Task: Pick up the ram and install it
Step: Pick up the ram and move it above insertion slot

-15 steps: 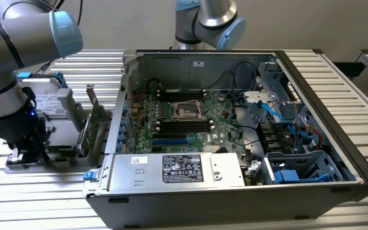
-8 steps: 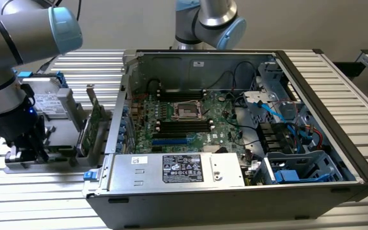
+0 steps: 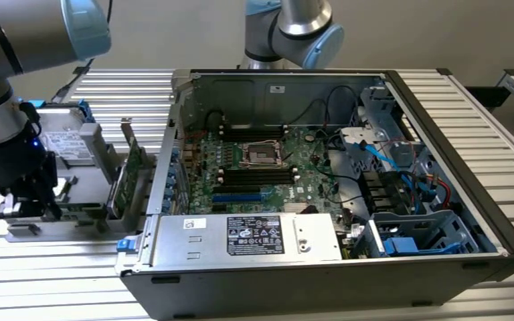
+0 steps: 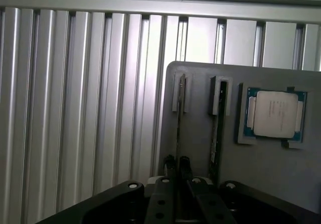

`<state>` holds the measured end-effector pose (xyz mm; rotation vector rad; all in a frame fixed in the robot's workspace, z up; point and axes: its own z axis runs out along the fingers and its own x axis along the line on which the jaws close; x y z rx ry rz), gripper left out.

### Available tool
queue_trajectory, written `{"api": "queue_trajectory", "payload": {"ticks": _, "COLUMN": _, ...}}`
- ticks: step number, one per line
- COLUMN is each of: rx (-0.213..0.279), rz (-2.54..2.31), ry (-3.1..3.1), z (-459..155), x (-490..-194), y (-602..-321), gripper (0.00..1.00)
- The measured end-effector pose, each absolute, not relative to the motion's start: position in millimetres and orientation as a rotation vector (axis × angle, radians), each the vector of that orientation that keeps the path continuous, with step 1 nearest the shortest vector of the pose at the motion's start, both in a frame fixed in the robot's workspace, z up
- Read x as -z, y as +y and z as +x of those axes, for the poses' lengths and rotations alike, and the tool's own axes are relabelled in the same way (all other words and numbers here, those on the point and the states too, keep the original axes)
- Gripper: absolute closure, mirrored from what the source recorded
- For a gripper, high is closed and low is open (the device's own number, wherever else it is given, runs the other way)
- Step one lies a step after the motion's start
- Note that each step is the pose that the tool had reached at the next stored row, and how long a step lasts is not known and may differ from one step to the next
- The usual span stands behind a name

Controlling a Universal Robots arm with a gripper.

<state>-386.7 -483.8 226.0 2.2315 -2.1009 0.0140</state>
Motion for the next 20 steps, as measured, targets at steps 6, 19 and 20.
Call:
{"api": "queue_trajectory", "payload": {"ticks": 6, "rx": -0.009, "rz": 2.23, "ry": -2.099, "z": -384.6, "x": -246.4, "y": -483.4, "gripper": 0.87}}
{"api": "queue_trajectory", "payload": {"ticks": 19, "rx": 0.002, "rz": 2.225, "ry": -2.094, "z": -367.3, "x": -291.5, "y": -478.2, "gripper": 0.87}}
{"api": "queue_trajectory", "payload": {"ticks": 20, "rx": 0.003, "rz": 2.225, "ry": -2.093, "z": -365.6, "x": -295.0, "y": -477.7, "gripper": 0.87}}
